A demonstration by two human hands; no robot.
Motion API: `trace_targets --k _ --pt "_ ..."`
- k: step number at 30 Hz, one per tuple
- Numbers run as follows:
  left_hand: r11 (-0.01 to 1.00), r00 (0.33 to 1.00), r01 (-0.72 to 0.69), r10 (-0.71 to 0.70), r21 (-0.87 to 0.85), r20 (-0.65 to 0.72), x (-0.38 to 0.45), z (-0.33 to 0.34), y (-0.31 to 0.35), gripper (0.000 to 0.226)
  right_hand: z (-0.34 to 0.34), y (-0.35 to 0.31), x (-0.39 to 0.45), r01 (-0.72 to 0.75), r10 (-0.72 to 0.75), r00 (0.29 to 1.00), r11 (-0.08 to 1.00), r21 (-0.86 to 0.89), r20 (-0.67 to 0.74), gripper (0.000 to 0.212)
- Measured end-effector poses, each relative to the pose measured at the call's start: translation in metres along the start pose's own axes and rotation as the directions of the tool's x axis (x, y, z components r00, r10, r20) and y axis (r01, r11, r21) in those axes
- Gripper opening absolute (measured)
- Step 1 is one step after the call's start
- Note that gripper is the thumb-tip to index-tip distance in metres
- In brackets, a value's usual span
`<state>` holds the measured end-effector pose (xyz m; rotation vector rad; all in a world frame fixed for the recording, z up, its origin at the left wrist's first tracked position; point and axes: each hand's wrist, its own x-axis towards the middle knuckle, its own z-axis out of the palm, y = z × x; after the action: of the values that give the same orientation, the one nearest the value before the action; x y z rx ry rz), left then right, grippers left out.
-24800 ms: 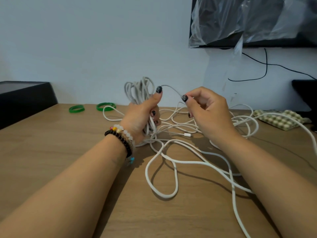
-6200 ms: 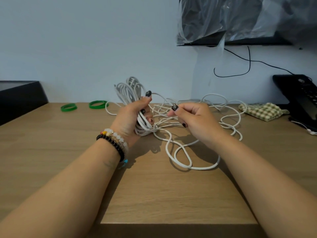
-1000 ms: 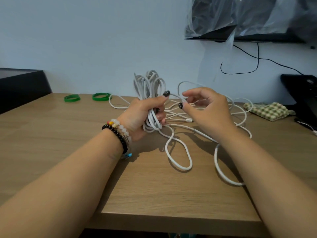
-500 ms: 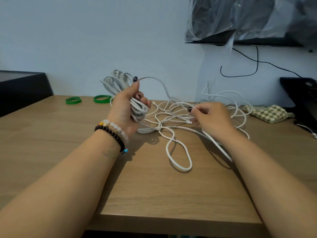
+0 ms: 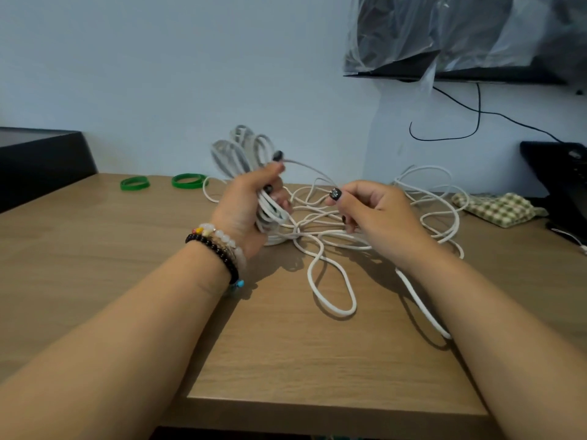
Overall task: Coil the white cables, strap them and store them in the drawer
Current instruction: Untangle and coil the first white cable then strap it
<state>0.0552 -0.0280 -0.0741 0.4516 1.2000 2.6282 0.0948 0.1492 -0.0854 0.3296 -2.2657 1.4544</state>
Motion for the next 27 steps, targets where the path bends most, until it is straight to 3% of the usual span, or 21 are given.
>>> trace_targets --k 2,4,7,10,13,16,19,22,27 --pt "0.987 0.991 -0.07 0.052 -0.148 -0.121 0.004 -0.005 0.009 0.02 0.0 -0.001 0.0 -0.01 0.01 1.0 1.0 -0.004 0.013 0.021" --pt "0.982 0.983 -0.109 0.083 -0.156 -0.163 0.007 -0.009 0.013 0.021 -0.001 0.001 0.001 0.011 -0.011 1.0 1.0 -0.014 -0.009 0.02" --pt "0.993 0.994 -0.056 0.065 0.102 -0.084 0.006 -0.009 0.005 0.023 -0.002 0.001 0.001 0.048 -0.048 0.996 0.999 0.006 -0.075 0.021" --pt "0.906 0.998 -0.032 0.054 0.422 -0.04 0.005 -0.008 -0.008 0.026 -0.003 -0.003 0.0 0.07 -0.067 0.992 0.997 0.026 -0.107 0.018" --pt "0.809 0.996 -0.088 0.078 0.581 0.042 0.002 -0.006 -0.015 0.035 0.002 -0.005 -0.003 0.095 -0.098 0.992 0.995 -0.043 -0.079 0.015" --pt "0.74 0.993 -0.115 0.072 0.663 0.091 -0.002 -0.002 -0.019 0.029 0.007 -0.005 -0.005 0.104 -0.105 0.994 0.989 -0.108 -0.007 0.02" --pt "0.708 0.994 -0.107 0.072 0.698 0.079 -0.002 -0.001 -0.021 0.018 0.008 -0.004 -0.006 0.092 -0.083 0.994 0.985 -0.145 0.068 0.02" --pt "0.737 0.997 -0.08 0.073 0.672 0.039 -0.001 -0.002 -0.024 0.012 0.01 -0.003 -0.006 0.069 -0.061 0.997 0.983 -0.17 0.052 0.016" --pt "0.87 0.997 -0.014 0.05 0.493 -0.059 0.004 -0.004 -0.022 0.014 0.014 -0.003 -0.005 0.058 -0.042 0.996 0.976 -0.21 0.079 0.017"
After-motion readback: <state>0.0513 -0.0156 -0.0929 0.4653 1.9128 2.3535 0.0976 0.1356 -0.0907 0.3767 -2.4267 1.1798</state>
